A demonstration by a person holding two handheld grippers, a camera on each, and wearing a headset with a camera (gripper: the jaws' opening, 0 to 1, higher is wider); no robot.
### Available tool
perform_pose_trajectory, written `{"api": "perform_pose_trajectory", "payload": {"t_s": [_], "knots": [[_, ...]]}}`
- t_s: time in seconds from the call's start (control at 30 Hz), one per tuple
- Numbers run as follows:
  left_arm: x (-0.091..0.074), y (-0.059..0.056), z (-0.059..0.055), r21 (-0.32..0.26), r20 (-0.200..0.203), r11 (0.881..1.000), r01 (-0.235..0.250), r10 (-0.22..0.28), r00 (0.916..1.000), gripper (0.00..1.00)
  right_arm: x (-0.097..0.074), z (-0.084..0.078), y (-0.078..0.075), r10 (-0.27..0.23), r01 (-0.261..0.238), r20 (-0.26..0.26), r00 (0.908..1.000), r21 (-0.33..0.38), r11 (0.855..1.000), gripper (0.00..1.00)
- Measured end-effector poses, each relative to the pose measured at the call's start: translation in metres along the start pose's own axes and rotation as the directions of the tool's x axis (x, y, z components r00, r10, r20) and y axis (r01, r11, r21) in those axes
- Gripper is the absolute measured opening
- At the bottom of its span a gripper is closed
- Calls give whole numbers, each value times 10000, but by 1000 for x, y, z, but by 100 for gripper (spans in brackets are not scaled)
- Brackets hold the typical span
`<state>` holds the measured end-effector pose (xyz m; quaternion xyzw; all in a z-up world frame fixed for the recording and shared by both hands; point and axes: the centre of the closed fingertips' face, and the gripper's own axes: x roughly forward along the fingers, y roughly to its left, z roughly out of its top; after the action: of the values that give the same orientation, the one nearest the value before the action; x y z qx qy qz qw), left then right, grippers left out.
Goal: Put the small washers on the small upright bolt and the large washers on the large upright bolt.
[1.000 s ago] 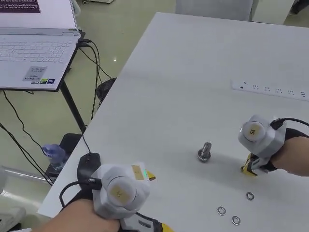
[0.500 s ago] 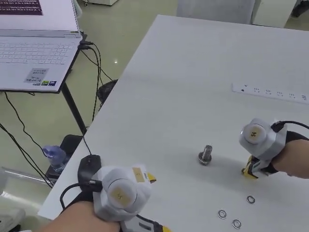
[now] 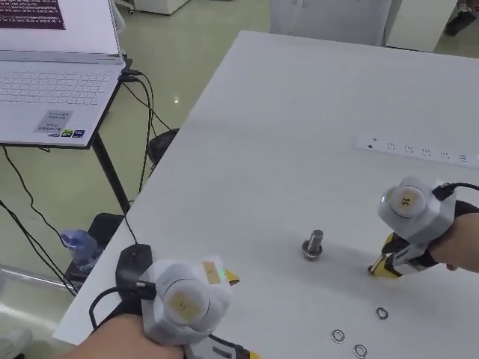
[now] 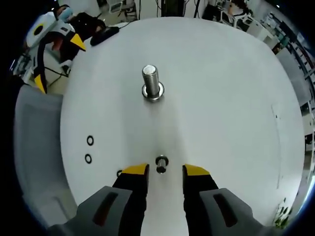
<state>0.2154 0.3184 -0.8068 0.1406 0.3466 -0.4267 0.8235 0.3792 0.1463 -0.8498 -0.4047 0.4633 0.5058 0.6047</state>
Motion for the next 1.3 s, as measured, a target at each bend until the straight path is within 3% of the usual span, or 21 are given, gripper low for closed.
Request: {"api": "perform_pose_trajectory", "payload": {"t_s": [0.4, 0.53, 0.93, 1.3], "knots": [[-2, -1, 5, 69, 88, 10000, -58, 57, 9999, 74, -21, 0, 8, -261, 265, 201, 9995, -178, 9995, 29], [-4, -2, 6, 81, 128, 9999, -97, 96, 9999, 74, -28, -3, 18, -215, 216, 359, 9991, -28, 9998, 29], [-6, 4, 12, 42, 417, 9997, -243, 241, 9988, 79, -30, -11, 44, -37, 28, 602, 9982, 146, 9999, 29], [-4, 4, 14, 207, 377, 9995, -228, 220, 9990, 84, -28, -14, 68, 157, -169, 1029, 9946, 108, 9998, 36]]}}
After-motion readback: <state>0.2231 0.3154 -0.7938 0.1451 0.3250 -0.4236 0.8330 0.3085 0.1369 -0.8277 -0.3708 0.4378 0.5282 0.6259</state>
